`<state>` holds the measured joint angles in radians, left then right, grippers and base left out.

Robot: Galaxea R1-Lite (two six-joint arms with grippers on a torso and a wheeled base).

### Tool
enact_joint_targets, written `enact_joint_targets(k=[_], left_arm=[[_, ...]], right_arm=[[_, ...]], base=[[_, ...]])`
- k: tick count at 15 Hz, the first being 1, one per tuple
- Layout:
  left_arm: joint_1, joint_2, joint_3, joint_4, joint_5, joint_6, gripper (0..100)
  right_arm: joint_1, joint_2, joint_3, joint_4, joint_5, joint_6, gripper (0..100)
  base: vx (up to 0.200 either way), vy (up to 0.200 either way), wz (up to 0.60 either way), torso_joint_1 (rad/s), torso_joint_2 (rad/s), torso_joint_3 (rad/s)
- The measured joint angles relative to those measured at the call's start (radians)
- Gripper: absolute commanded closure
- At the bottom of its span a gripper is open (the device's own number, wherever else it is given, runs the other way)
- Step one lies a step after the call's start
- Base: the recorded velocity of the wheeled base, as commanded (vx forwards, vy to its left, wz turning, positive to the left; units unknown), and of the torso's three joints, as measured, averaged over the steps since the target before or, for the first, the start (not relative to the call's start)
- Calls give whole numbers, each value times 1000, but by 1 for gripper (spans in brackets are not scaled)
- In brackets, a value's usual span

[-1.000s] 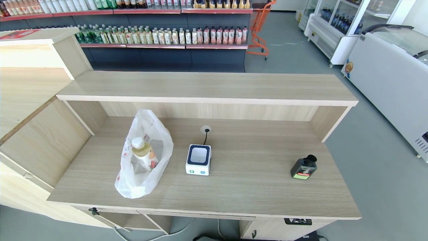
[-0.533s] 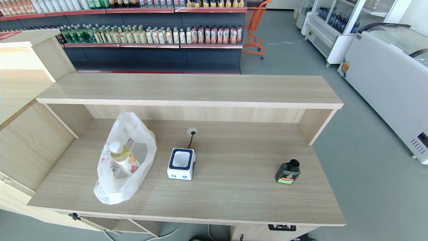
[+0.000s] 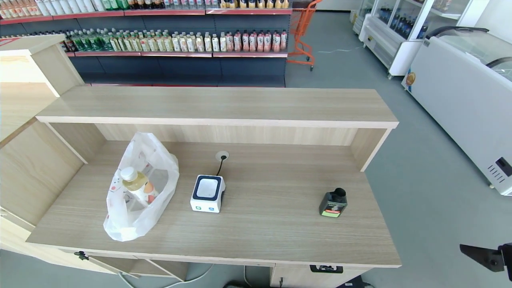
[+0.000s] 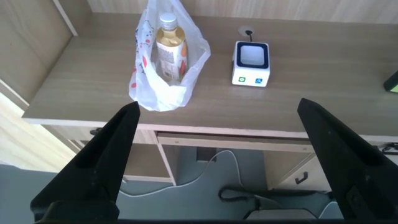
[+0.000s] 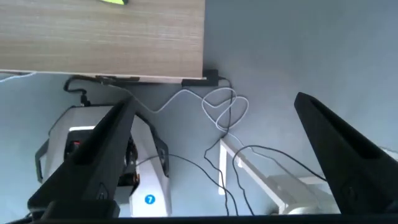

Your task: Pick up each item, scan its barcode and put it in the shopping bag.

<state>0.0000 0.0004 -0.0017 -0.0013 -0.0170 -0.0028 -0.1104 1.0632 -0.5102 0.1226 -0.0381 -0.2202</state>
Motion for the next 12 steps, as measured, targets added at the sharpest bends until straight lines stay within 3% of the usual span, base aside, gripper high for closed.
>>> enact_joint_targets(k=[2,5,8,10,12], left_arm=[[0,0,0,0,0,-1,0],[0,0,0,0,0,0,0],[0,0,0,0,0,0,0],[0,0,0,0,0,0,0],[0,0,0,0,0,0,0]], right_arm=[[-6,193,-31,-57,-4,-85,0],[22,437,-41,-326,-1,-177,0],[69,643,-51,-550,133,-253,0],[129,736,-74,-589,210,-286,0],[162,803,-107,-603,221,-320,0]], base=[[0,0,0,0,0,0],[0,0,0,0,0,0],[0,0,0,0,0,0],[0,0,0,0,0,0],[0,0,0,0,0,0]])
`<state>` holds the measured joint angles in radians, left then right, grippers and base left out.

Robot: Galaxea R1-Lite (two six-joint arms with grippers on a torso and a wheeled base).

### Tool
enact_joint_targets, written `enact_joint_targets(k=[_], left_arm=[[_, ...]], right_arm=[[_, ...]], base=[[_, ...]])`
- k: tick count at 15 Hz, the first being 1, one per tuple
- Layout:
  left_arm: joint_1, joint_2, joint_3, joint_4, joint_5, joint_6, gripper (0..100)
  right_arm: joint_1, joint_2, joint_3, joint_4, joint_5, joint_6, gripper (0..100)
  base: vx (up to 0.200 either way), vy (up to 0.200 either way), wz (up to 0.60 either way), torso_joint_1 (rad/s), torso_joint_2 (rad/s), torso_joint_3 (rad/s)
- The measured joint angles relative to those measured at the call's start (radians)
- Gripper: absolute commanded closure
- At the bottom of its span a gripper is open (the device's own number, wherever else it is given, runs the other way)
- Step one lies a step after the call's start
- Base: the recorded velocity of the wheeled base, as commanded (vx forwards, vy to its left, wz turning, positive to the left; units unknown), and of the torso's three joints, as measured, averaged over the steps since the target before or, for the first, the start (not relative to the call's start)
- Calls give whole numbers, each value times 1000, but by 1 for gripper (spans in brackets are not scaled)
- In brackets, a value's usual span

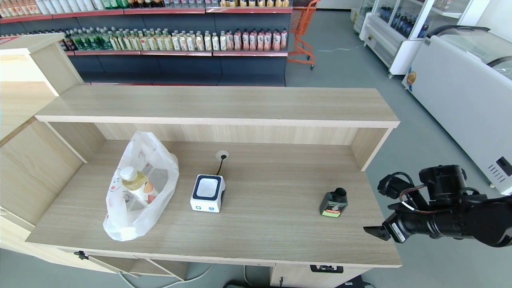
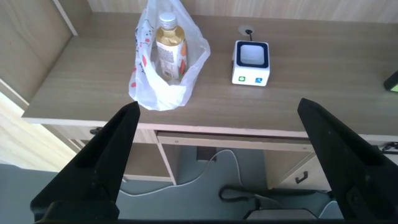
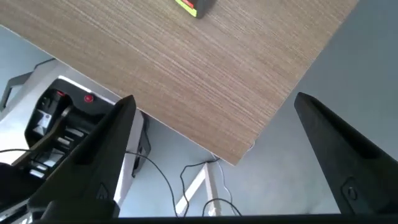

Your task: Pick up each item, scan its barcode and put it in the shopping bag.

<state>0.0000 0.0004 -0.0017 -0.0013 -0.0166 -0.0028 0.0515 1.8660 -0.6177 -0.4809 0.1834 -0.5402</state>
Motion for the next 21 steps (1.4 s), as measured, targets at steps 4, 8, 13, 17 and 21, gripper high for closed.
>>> enact_joint_targets(k=[4,8,13,17,21], left_arm=[[0,0,0,0,0,0,0],[0,0,0,0,0,0,0],[0,0,0,0,0,0,0],[0,0,0,0,0,0,0],[0,0,0,0,0,0,0]], right_arm=[[37,113,-92,-51,29,-65,0],[79,199,-178,-62,50,-69,0],[120,294,-269,-92,51,-70,0],[129,339,-304,-92,51,-70,100],[131,365,-342,-93,61,-70,100]], base=[[0,0,0,0,0,0],[0,0,0,0,0,0],[0,0,0,0,0,0],[0,0,0,0,0,0],[0,0,0,0,0,0]])
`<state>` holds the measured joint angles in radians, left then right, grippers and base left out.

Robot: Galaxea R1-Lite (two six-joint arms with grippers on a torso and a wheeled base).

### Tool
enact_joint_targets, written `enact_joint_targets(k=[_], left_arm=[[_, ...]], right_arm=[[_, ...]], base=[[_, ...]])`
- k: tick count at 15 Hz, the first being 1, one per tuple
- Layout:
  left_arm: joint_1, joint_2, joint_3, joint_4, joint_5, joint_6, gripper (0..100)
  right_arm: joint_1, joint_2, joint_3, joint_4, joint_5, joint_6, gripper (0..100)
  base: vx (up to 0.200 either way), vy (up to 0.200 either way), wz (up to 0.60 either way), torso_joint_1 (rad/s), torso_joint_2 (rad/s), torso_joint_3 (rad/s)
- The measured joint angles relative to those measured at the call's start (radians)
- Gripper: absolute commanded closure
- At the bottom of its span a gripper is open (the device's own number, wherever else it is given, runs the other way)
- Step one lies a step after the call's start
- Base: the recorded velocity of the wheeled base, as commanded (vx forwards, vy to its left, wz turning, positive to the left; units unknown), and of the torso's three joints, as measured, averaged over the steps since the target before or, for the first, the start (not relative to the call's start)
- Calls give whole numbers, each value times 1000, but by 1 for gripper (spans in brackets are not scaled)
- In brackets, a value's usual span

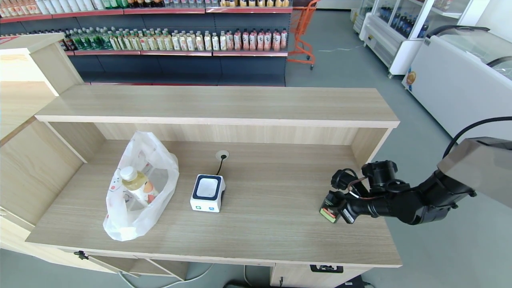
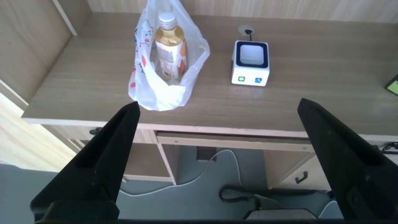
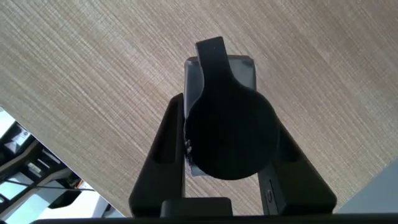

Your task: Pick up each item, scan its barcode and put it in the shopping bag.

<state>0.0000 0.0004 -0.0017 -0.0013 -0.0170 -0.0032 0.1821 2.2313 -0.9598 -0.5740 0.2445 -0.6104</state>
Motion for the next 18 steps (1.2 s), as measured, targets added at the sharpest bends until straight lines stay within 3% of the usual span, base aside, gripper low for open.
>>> enact_joint_targets(k=[7,11,14,16,18], left_arm=[[0,0,0,0,0,0,0],[0,0,0,0,0,0,0],[0,0,0,0,0,0,0],[0,0,0,0,0,0,0],[0,0,0,0,0,0,0]], right_arm=[[-14,-43,61,-63,10,27,100],[-97,-262,313,-226,10,0,100],[-162,-456,486,-377,78,-359,100],[-167,-536,526,-398,296,-732,100],[-133,-580,539,-370,493,-1211,100]], base=[[0,0,0,0,0,0],[0,0,0,0,0,0],[0,0,0,0,0,0],[0,0,0,0,0,0],[0,0,0,0,0,0]])
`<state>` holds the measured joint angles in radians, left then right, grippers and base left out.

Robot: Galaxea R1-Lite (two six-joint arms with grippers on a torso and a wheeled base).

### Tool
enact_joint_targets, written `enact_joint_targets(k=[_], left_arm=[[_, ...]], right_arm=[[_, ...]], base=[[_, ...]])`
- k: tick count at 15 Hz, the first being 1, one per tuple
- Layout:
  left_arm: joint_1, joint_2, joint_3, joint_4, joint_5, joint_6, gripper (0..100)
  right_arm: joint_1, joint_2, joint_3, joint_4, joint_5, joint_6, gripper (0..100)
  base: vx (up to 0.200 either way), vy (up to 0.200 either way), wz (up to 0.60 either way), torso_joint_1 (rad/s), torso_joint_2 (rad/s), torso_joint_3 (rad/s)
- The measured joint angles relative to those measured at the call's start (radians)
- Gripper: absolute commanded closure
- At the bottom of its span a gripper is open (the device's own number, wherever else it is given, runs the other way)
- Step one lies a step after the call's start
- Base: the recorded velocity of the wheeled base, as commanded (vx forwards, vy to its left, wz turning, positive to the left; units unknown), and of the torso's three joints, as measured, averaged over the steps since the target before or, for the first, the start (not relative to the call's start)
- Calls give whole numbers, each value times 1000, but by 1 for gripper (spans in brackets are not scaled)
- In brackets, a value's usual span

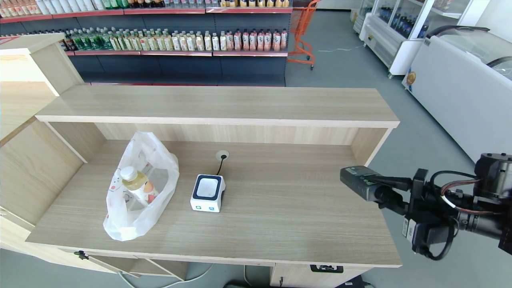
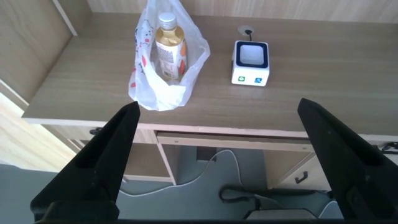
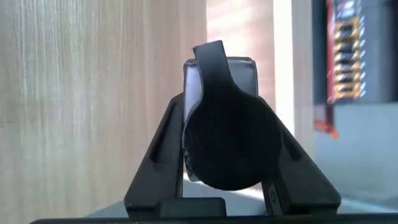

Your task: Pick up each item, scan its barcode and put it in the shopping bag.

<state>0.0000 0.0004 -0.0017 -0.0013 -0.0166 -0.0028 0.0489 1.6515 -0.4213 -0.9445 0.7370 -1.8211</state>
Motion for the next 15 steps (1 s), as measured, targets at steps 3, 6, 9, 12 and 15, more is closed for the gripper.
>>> enact_joint_targets(k=[3,6,9,12,15], left_arm=[[0,0,0,0,0,0,0],[0,0,0,0,0,0,0],[0,0,0,0,0,0,0],[0,0,0,0,0,0,0],[0,0,0,0,0,0,0]], right_arm=[[91,-26,-1,319,154,-550,100],[158,-52,-11,494,283,-841,100],[196,-77,-15,519,337,-923,100],[235,-99,-14,519,351,-959,100],[304,-116,-4,520,390,-978,100]], base=[[0,0,0,0,0,0],[0,0,0,0,0,0],[0,0,0,0,0,0],[0,0,0,0,0,0],[0,0,0,0,0,0]])
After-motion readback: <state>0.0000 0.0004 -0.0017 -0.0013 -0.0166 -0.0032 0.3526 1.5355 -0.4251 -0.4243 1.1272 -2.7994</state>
